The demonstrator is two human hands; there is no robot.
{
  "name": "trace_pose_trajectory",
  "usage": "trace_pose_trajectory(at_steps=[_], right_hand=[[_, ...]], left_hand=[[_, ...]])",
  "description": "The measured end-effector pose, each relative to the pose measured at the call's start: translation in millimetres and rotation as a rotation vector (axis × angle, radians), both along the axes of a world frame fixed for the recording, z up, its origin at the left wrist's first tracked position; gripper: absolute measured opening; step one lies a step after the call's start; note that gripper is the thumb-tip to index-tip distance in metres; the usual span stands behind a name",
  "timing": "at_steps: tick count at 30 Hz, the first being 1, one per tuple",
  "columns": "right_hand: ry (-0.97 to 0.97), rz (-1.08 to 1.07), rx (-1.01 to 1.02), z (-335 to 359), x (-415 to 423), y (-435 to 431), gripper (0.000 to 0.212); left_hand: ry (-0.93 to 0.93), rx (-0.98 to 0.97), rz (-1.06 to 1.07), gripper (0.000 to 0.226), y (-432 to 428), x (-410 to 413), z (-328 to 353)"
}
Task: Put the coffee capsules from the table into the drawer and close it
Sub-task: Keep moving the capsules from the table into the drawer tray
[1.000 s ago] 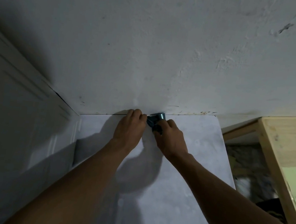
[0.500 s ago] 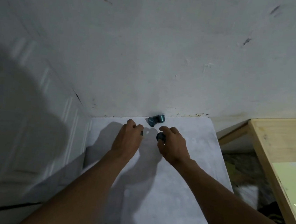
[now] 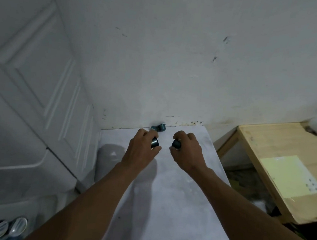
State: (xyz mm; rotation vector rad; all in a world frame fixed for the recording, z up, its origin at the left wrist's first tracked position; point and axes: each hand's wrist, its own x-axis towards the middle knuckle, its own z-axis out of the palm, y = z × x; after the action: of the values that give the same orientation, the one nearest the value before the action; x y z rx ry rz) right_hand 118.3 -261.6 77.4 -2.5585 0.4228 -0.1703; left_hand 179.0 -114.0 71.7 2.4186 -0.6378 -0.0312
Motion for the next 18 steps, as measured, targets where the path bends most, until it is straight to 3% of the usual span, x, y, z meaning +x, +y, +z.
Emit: trace_pose_trajectory(at_steps=[8, 13, 18], right_hand=[[-0.202, -0.011, 0.073, 17.5, -35.0, 8.1, 0.020], [-0.222, 0.071, 0.169, 35.2, -57.8, 8.2, 0.042], [-0.224, 0.121, 0.288, 46.3, -91.7, 6.7, 0.038]], left_hand=[[-0.035, -0.121, 0.084, 0.027, 22.5, -32.4, 24.2], [0.034, -0.239, 0.122, 0.046, 27.5, -63.4, 38.5], [0.043, -0.382, 0.194, 0.038, 32.9, -110.8, 51.7]])
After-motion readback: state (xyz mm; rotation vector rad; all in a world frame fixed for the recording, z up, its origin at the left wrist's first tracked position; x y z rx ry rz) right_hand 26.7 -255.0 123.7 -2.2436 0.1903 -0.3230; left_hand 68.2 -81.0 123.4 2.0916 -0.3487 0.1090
